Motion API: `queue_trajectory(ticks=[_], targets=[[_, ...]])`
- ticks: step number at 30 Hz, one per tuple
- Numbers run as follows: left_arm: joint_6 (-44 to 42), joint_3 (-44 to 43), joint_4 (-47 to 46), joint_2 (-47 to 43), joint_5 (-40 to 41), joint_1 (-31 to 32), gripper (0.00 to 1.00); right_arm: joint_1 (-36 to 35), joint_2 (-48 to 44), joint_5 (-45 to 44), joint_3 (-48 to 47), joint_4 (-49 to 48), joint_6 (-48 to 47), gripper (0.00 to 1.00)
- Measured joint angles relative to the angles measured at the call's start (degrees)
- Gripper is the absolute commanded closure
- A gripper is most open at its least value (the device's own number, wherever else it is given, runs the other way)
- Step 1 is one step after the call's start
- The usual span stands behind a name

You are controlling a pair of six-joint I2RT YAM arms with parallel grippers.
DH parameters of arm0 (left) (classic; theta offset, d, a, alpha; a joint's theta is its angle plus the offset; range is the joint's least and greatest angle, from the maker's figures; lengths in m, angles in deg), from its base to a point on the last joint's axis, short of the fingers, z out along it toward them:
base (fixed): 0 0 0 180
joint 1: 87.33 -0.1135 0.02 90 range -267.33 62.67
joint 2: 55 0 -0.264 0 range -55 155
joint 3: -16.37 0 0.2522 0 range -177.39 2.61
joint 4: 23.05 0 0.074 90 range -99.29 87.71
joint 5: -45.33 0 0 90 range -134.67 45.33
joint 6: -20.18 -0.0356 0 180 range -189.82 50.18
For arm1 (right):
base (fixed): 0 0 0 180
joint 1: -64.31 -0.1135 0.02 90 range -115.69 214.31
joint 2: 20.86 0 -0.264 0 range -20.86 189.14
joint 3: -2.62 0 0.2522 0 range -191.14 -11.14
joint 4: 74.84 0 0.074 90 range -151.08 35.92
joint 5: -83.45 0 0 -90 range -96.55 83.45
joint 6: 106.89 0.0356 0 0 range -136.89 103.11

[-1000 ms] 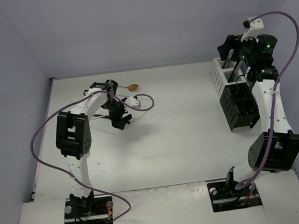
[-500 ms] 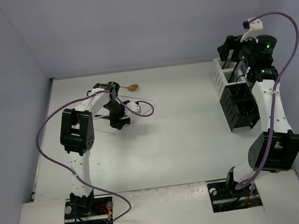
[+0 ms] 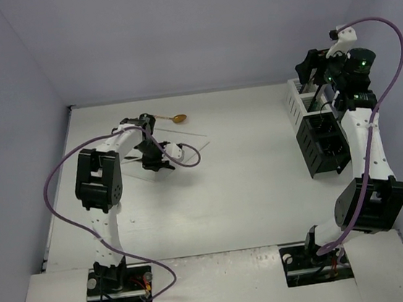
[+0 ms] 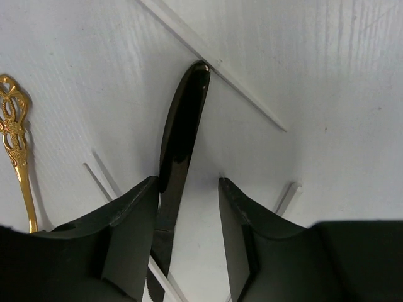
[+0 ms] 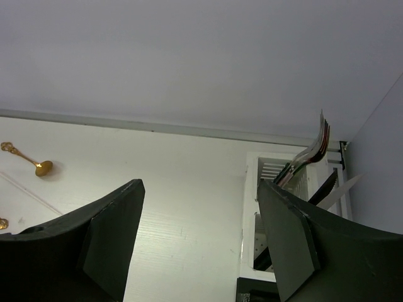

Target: Sort the eating utensils into containers

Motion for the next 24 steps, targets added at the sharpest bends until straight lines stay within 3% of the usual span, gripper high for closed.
queue_trajectory(ticks=[3, 8, 12, 17, 24], targets=[[-2.2, 3.69, -3.09, -2.29, 0.56, 0.0, 0.67, 0.0, 0.01, 0.19, 0.0, 0.1, -0.18, 0.32], [-4.47, 5.29, -5.92, -3.22, 1.44, -0.04, 0.89, 0.0, 0.01, 0.37, 0.0, 0.34, -0.38, 0.35], [-4.52, 5.21, -7.37, -3.19, 1.4, 0.01, 0.98, -0.02, 0.01, 0.82, 0.0, 0.45, -0.41, 0.38], [-0.51, 5.06, -8.54, -3.21, 0.53, 1.05, 1.0, -0.02, 0.01, 1.45, 0.0, 0.78, -0.41, 0.38], [11.67, 2.89, -8.24, -3.39, -7.96, 3.74, 1.0, -0.34, 0.0, 2.44, 0.0, 0.89, -0.41, 0.4]])
